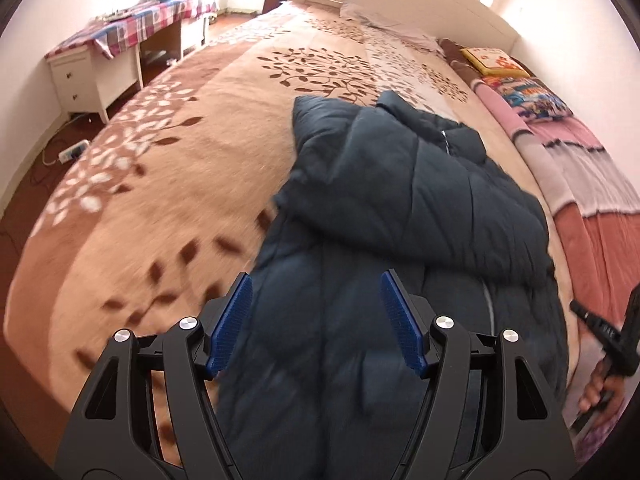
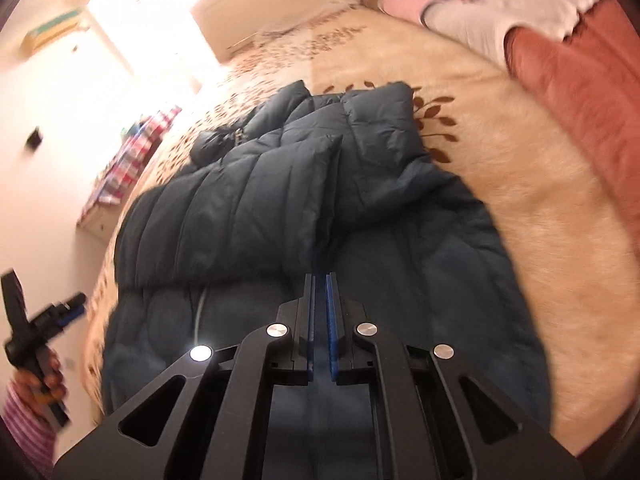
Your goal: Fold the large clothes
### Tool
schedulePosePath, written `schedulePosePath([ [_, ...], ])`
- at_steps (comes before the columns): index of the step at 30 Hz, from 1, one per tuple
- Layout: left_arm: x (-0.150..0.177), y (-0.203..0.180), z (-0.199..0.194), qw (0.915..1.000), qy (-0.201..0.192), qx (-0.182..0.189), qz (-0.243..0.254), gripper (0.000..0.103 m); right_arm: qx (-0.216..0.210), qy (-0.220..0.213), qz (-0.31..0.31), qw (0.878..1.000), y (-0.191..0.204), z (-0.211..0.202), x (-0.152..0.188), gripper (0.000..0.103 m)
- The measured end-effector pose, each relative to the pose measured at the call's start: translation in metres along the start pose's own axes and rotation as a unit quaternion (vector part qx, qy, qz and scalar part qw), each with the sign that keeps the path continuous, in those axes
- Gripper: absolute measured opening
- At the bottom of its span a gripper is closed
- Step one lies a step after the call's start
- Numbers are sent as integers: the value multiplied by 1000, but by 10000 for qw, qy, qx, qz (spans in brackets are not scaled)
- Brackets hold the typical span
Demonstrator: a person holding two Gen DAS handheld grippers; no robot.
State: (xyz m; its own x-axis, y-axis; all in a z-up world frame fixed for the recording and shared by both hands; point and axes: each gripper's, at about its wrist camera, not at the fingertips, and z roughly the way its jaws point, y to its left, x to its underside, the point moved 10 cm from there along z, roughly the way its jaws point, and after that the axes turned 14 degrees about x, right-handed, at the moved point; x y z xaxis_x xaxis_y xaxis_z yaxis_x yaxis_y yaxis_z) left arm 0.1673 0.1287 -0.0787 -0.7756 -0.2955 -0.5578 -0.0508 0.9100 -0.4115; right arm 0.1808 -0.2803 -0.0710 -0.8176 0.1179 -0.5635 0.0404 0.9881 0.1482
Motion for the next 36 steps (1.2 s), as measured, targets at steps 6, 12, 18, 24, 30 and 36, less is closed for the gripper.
schedulePosePath([
  [6,56,12,-43,9998,-32,-145,-90,66,80,61,-278,9996,-10,-35,48,7],
  [12,105,15,-57,9993,171,-130,-310,66,25,464,-385,9982,-2,-45,97,7],
  [18,144,11,-59,9988,345,-248,-255,66,11,753,-298,9967,2,-52,145,7],
  [24,165,6,-61,9984,442,-87,-339,66,6,1061,-519,9930,17,-53,184,7],
  [30,177,1,-63,9973,530,231,-461,66,-10,1045,-539,9931,18,-63,194,7],
  [36,189,-1,-62,9942,705,490,-655,66,-13,1037,-332,9941,11,-72,199,7],
])
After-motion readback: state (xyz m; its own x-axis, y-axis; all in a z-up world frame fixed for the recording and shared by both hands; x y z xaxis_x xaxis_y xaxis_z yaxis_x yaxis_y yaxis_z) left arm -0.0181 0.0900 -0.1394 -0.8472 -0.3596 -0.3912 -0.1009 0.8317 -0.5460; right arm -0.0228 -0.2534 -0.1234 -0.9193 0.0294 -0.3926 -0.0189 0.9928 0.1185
